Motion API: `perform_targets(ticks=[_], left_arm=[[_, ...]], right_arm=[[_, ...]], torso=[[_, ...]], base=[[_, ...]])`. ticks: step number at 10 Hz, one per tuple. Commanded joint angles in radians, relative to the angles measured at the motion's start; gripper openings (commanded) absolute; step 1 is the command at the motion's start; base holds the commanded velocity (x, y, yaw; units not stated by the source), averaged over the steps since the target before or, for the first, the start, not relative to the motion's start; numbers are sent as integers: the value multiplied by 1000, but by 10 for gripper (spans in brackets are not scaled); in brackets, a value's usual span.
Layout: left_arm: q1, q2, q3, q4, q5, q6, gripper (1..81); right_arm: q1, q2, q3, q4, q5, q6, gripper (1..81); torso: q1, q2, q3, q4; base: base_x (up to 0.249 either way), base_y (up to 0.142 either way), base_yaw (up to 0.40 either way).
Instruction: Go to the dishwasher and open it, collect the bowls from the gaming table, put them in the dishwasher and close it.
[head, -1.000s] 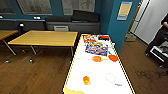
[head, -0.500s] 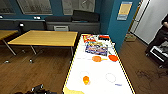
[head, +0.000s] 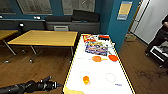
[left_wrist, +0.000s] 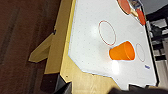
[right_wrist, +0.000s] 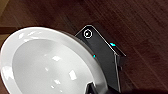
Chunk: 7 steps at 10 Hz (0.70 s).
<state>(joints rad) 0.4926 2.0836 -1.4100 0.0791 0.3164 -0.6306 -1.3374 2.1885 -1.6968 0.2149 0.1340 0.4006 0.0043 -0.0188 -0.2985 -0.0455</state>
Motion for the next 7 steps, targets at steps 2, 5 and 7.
perform_targets(ticks=[2, 5, 7], left_arm=[[-217, 55, -121, 1, 41, -124, 811], [-252, 135, -130, 21, 49, -133, 811], [-252, 205, -182, 53, 90, -135, 811]], right_arm=[[51, -40, 8, -19, -60, -2, 10], [51, -36, 5, -19, -63, -2, 10], [51, -20, -7, -20, -67, -3, 10]], torso=[[0, 0, 0, 0], [0, 0, 0, 0], [0, 0, 0, 0]], base=[[0, 0, 0], [0, 0, 0], [0, 0, 0]])
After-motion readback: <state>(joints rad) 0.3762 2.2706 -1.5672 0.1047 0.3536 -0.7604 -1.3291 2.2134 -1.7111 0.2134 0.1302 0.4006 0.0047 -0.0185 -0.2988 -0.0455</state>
